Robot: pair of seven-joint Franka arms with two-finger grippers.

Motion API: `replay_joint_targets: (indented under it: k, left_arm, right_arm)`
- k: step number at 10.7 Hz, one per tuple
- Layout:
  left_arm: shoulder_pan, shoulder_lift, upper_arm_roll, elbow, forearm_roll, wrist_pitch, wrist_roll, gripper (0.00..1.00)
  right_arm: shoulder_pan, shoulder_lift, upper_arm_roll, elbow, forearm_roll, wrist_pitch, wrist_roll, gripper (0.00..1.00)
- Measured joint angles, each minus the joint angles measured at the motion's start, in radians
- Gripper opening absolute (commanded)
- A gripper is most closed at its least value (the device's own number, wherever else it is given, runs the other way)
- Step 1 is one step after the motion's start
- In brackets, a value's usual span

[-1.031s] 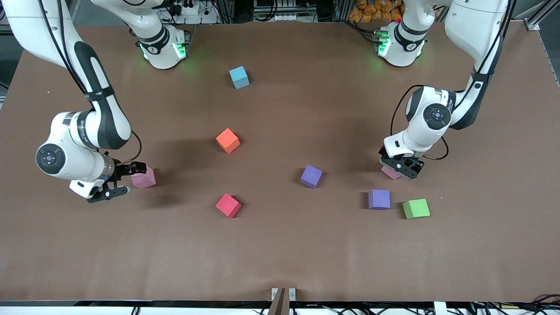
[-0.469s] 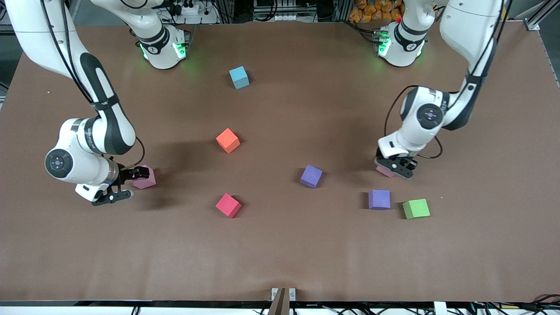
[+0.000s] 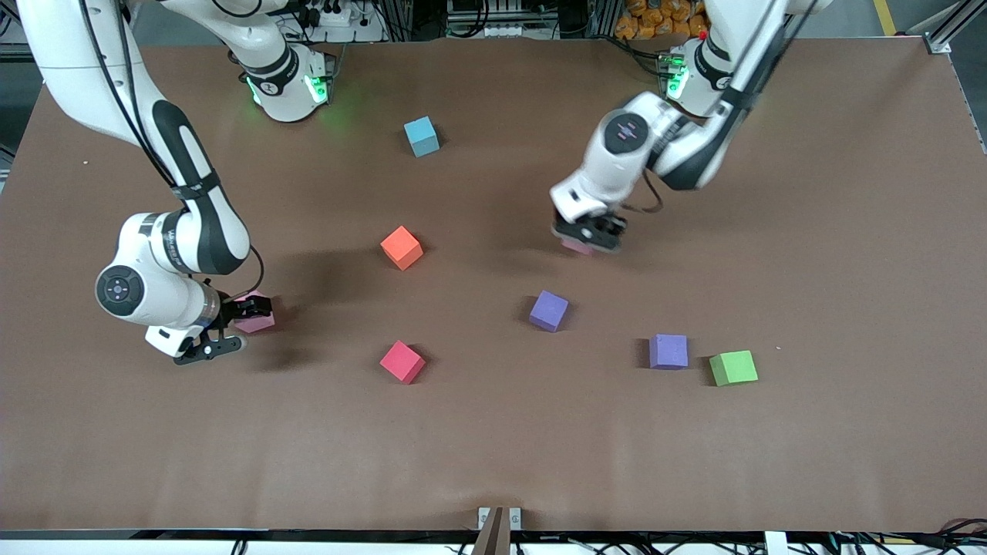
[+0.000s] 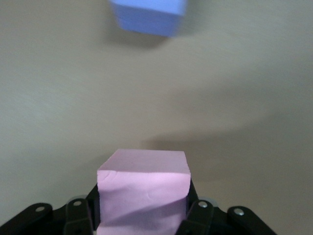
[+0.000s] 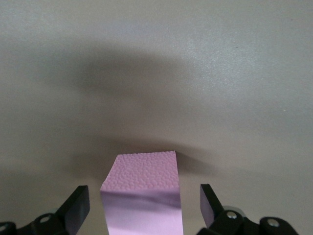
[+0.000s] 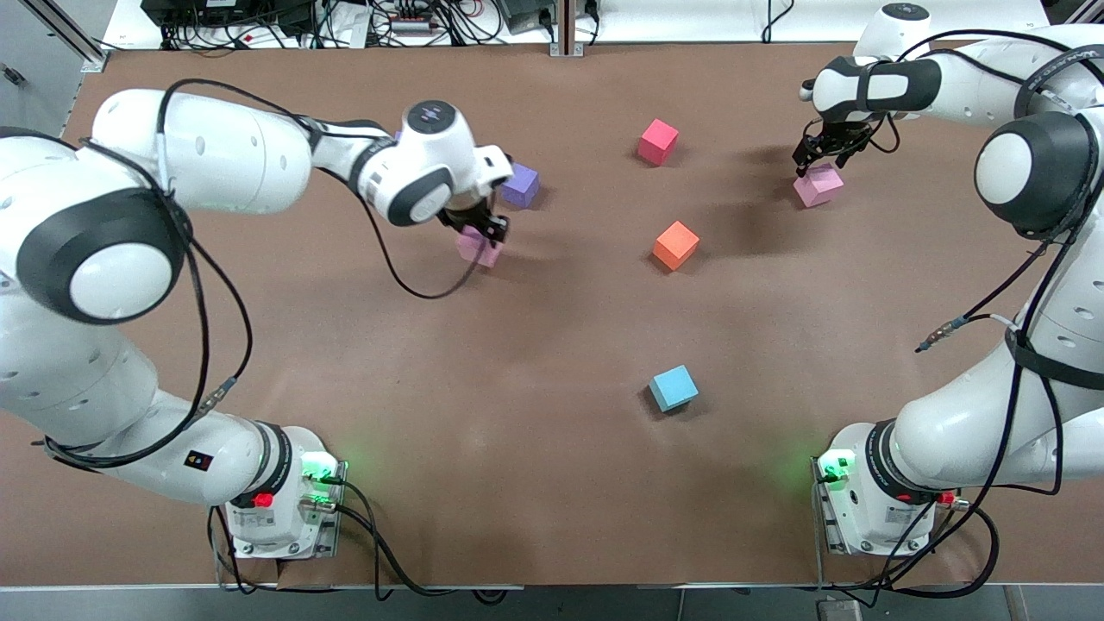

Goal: Arrange blocks into number 1
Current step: 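Place the pink block with the left gripper while the right gripper lifts another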

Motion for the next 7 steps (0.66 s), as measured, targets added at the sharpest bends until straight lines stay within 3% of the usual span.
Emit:
replay_joint_targets:
  k: [3,7]
  left_arm:
    - [-0.048,0.023,-0.088,-0.006,0.000,-0.011,-0.186,0.00]
    - [-0.195,0.073,-0.095,0.021,0.000,-0.010,-0.434,0.00]
  right_arm:
    - [0.000,0.012,-0.006,-0.031,0.000,0.031,0.000,0.60]
    - [0.001,0.010,-0.009,-0.026,0.001,0.031,0.001,0.59]
